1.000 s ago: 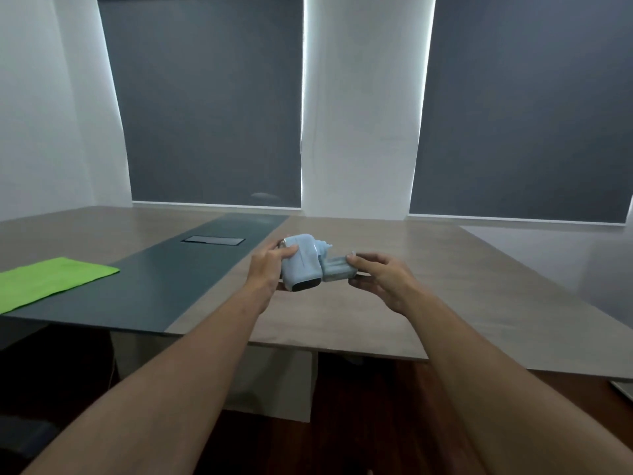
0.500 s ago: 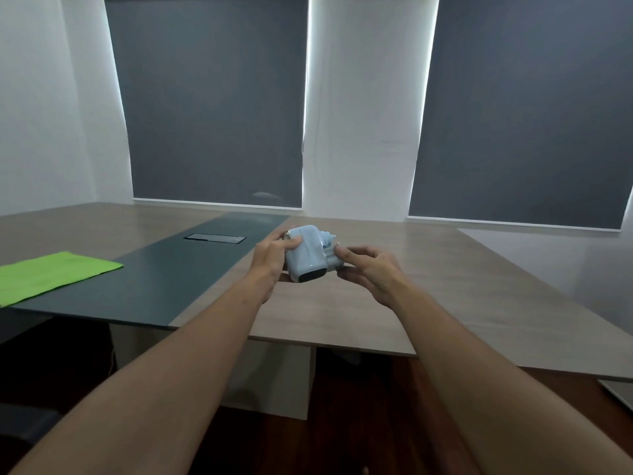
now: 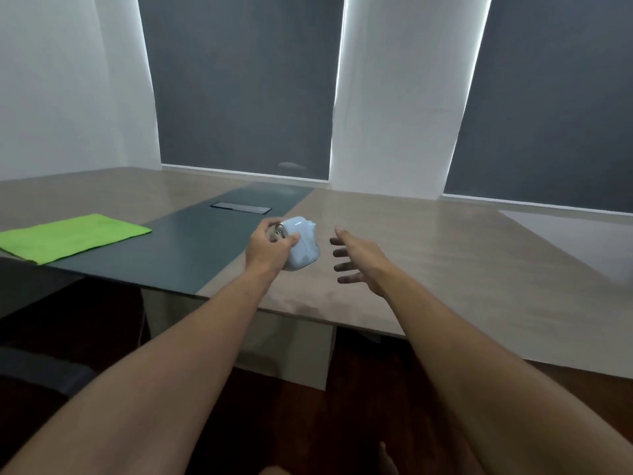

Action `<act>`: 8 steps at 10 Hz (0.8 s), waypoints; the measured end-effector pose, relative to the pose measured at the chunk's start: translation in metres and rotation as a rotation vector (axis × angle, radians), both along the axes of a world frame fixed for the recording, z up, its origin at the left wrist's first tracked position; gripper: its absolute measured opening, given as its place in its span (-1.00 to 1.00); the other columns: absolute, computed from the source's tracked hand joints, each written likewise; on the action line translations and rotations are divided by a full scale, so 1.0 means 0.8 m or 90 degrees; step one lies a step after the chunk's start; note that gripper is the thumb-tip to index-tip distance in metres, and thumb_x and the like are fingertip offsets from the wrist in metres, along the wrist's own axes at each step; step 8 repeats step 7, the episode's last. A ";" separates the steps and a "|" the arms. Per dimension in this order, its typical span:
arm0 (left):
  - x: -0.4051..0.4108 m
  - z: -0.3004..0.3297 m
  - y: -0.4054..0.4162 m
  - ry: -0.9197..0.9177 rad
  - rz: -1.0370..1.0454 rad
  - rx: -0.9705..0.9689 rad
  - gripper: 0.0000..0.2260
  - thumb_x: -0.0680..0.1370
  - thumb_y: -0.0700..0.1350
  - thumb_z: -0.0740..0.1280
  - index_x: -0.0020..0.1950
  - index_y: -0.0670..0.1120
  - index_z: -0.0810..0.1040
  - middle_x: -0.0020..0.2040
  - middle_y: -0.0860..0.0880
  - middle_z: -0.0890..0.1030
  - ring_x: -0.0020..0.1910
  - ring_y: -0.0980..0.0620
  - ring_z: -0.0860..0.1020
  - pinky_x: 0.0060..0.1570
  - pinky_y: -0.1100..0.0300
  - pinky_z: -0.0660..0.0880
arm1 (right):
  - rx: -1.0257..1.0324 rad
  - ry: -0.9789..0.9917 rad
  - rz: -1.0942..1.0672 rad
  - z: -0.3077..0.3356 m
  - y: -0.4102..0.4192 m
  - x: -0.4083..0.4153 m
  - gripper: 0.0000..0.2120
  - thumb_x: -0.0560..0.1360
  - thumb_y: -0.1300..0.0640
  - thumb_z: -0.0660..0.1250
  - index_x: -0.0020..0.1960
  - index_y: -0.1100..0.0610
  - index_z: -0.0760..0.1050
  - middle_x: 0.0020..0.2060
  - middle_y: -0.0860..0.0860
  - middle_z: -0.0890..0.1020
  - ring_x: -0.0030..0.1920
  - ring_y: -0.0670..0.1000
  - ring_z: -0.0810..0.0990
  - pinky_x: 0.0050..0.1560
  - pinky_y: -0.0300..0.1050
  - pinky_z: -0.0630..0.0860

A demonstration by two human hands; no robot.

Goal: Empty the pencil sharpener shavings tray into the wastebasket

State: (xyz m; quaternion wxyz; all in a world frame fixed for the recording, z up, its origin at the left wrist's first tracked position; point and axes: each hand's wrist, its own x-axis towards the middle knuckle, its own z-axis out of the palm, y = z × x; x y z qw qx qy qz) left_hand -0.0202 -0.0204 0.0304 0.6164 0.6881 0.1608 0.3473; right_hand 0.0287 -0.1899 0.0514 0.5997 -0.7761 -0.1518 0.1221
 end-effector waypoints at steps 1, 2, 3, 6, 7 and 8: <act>0.005 -0.027 0.021 0.052 0.114 0.119 -0.62 0.35 -0.06 0.48 0.14 0.08 0.52 0.04 -0.01 0.60 -0.05 -0.04 0.55 -0.04 0.17 0.47 | -0.027 -0.006 -0.017 -0.022 0.017 0.011 -0.51 0.56 -0.21 0.16 0.28 0.09 0.54 0.17 0.11 0.59 0.03 0.14 0.64 0.04 0.09 0.65; 0.010 -0.050 0.038 0.082 0.140 0.159 -0.59 0.36 -0.06 0.47 0.18 0.08 0.49 0.11 -0.10 0.59 0.03 -0.11 0.56 0.01 0.18 0.43 | -0.064 -0.027 -0.034 -0.046 0.026 0.026 -0.51 0.57 -0.19 0.16 0.30 0.11 0.53 0.16 0.11 0.60 0.10 0.15 0.63 0.03 0.07 0.65; 0.016 -0.070 0.048 0.117 0.146 0.198 -0.58 0.39 -0.07 0.46 0.21 0.09 0.46 0.13 -0.17 0.54 0.08 -0.16 0.54 0.03 0.14 0.40 | -0.083 -0.072 -0.083 -0.067 0.030 0.042 -0.53 0.57 -0.16 0.18 0.20 0.19 0.57 0.08 0.16 0.64 0.09 0.18 0.62 0.05 0.10 0.63; 0.016 -0.085 0.044 0.171 0.166 0.276 -0.41 0.35 -0.05 0.48 0.34 0.09 0.37 0.22 -0.20 0.50 0.18 -0.22 0.51 0.18 -0.07 0.47 | -0.183 -0.185 -0.194 -0.093 -0.012 0.072 -0.62 0.56 -0.09 0.20 0.10 0.15 0.62 0.02 0.10 0.68 0.10 0.13 0.59 -0.05 -0.15 0.35; 0.022 -0.075 0.030 0.181 0.229 0.394 -0.27 0.37 0.10 0.46 0.47 0.04 0.26 0.42 -0.20 0.40 0.42 -0.23 0.33 0.36 -0.14 0.32 | -0.235 -0.218 -0.228 -0.097 -0.038 0.076 -0.61 0.54 -0.09 0.20 0.15 0.14 0.62 0.08 0.11 0.68 0.13 0.14 0.59 -0.05 -0.14 0.37; 0.022 -0.075 0.030 0.181 0.229 0.394 -0.27 0.37 0.10 0.46 0.47 0.04 0.26 0.42 -0.20 0.40 0.42 -0.23 0.33 0.36 -0.14 0.32 | -0.235 -0.218 -0.228 -0.097 -0.038 0.076 -0.61 0.54 -0.09 0.20 0.15 0.14 0.62 0.08 0.11 0.68 0.13 0.14 0.59 -0.05 -0.14 0.37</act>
